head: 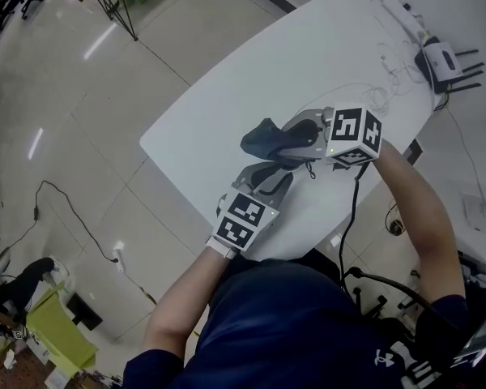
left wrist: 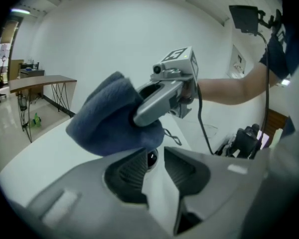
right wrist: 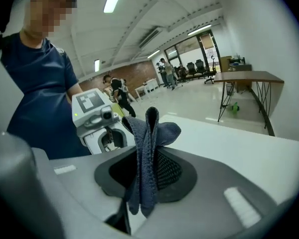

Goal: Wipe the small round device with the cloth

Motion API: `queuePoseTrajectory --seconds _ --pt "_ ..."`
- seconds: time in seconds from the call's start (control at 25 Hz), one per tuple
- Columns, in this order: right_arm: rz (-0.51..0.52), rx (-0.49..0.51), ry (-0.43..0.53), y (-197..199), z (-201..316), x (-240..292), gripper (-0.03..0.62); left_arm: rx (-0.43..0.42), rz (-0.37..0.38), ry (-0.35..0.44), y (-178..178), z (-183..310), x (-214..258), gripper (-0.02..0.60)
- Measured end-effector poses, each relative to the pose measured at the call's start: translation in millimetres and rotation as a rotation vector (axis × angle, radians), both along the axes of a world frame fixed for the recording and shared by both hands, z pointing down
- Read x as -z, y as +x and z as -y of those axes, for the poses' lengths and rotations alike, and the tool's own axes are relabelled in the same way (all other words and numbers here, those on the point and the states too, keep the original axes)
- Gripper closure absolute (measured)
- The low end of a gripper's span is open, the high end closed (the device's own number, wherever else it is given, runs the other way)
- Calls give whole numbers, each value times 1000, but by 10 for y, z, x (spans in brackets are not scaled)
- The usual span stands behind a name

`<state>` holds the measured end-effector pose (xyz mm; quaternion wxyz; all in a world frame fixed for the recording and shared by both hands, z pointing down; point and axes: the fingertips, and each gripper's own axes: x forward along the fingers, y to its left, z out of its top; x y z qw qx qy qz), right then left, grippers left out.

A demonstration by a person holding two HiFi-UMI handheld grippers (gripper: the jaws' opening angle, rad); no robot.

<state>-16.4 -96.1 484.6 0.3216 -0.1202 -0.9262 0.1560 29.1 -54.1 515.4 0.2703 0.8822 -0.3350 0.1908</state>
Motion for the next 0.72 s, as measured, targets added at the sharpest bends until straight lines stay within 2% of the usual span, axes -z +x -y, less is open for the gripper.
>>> queuePoseTrajectory --seconds 0.08,0.2,0.28,0.48,0.6,0.72 --pt "-23 -10 7 -44 92 -129 513 12 -7 -4 -39 -33 12 479" --pt "-38 -113 -42 -133 371 -337 513 43 -6 -16 -179 -77 -18 479" --pt "-98 -144 -59 -115 483 -618 514 73 -1 -27 -270 -104 -50 479" --pt "-261 -61 22 81 475 -1281 514 134 9 -43 -419 -141 -111 479" --pt "-278 -28 57 93 454 -1368 514 159 4 -47 -491 -158 -131 479" --pt "-226 -44 83 17 576 -1107 513 171 -5 -40 -506 -153 -118 479"
